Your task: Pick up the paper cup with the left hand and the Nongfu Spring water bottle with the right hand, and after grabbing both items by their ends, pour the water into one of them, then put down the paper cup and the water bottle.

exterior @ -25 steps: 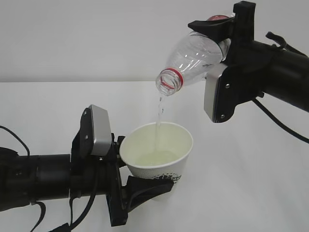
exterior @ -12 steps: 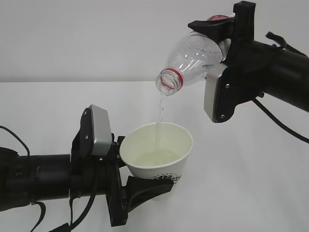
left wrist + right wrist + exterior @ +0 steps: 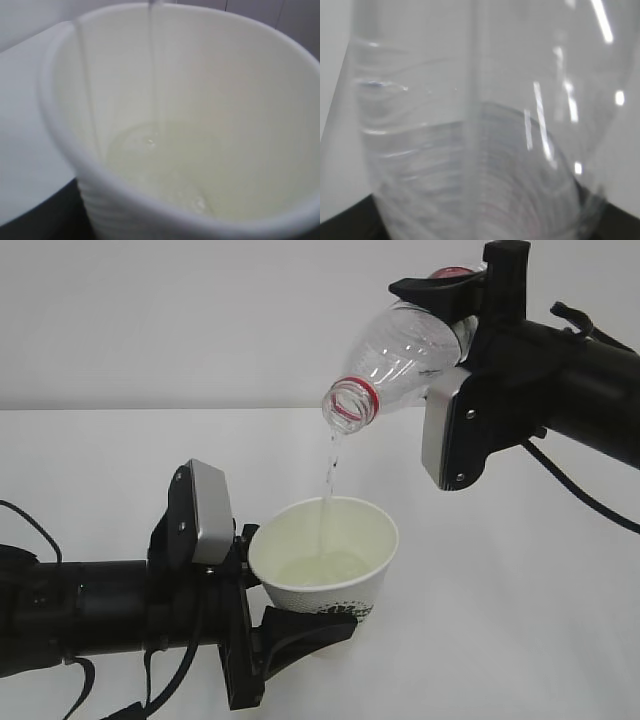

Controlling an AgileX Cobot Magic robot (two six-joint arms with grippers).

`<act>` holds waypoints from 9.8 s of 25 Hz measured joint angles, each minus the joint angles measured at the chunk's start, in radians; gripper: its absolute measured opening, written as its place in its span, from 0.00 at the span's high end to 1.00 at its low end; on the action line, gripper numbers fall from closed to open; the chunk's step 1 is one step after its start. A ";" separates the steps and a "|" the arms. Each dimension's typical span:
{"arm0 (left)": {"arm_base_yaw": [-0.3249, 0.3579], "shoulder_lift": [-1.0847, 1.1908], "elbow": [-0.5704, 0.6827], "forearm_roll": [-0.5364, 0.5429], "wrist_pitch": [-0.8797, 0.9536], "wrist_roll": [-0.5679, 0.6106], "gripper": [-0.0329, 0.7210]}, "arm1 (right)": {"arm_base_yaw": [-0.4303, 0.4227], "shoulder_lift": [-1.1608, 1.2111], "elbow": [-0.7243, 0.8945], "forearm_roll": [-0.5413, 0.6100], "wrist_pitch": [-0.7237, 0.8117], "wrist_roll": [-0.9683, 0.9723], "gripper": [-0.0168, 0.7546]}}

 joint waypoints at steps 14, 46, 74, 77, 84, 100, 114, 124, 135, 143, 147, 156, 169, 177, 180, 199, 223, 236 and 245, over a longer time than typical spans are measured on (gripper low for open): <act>0.000 0.000 0.000 0.000 0.000 0.000 0.30 | 0.000 0.000 -0.023 0.000 -0.002 0.000 0.36; 0.000 0.000 0.000 -0.031 0.008 0.000 0.31 | 0.000 0.000 -0.023 0.000 -0.002 -0.021 0.36; 0.000 0.000 0.000 -0.031 0.015 0.000 0.31 | 0.000 0.000 -0.023 0.000 -0.004 -0.023 0.36; 0.000 0.000 0.000 -0.031 0.017 0.000 0.31 | 0.000 0.000 -0.023 0.000 -0.004 -0.023 0.36; 0.000 0.000 0.000 -0.031 0.017 0.000 0.31 | 0.000 0.000 -0.023 0.000 -0.005 -0.023 0.36; 0.000 0.000 0.000 -0.031 0.018 -0.002 0.31 | 0.000 0.000 -0.023 0.002 -0.006 -0.023 0.36; 0.000 0.000 0.000 -0.034 0.019 -0.002 0.31 | 0.000 0.000 -0.023 0.002 -0.007 -0.023 0.36; 0.000 0.000 0.000 -0.034 0.019 -0.002 0.31 | 0.000 0.000 -0.023 0.002 -0.007 -0.023 0.36; 0.000 0.000 0.000 -0.035 0.019 -0.002 0.31 | 0.000 0.000 -0.023 0.002 -0.007 -0.023 0.36; 0.000 0.000 0.000 -0.035 0.019 -0.002 0.31 | 0.000 0.000 -0.023 0.004 -0.010 -0.023 0.36; 0.000 0.000 0.000 -0.035 0.019 -0.002 0.31 | 0.000 0.000 -0.023 0.004 -0.013 -0.023 0.36; 0.000 0.000 0.000 -0.036 0.022 -0.002 0.31 | 0.000 0.000 -0.023 0.004 -0.016 -0.023 0.36; 0.000 0.000 0.000 -0.037 0.022 -0.002 0.31 | 0.000 0.000 -0.023 0.004 -0.017 -0.023 0.36; 0.000 0.000 0.000 -0.037 0.022 -0.002 0.31 | 0.000 0.000 -0.023 0.004 -0.017 -0.023 0.36; 0.000 0.000 0.000 -0.037 0.022 -0.002 0.31 | 0.000 0.000 -0.023 0.004 -0.019 -0.023 0.36; 0.000 0.000 0.002 -0.037 0.022 -0.002 0.31 | 0.000 0.000 -0.023 0.004 -0.021 -0.023 0.36; 0.000 0.000 0.002 -0.037 0.022 -0.002 0.31 | 0.000 0.000 -0.023 0.004 -0.021 -0.023 0.36; 0.000 0.000 0.002 -0.038 0.022 -0.002 0.31 | 0.000 0.000 -0.023 0.004 -0.021 -0.023 0.36; 0.000 0.000 0.002 -0.038 0.022 -0.002 0.31 | 0.000 0.000 -0.023 0.004 -0.021 -0.023 0.36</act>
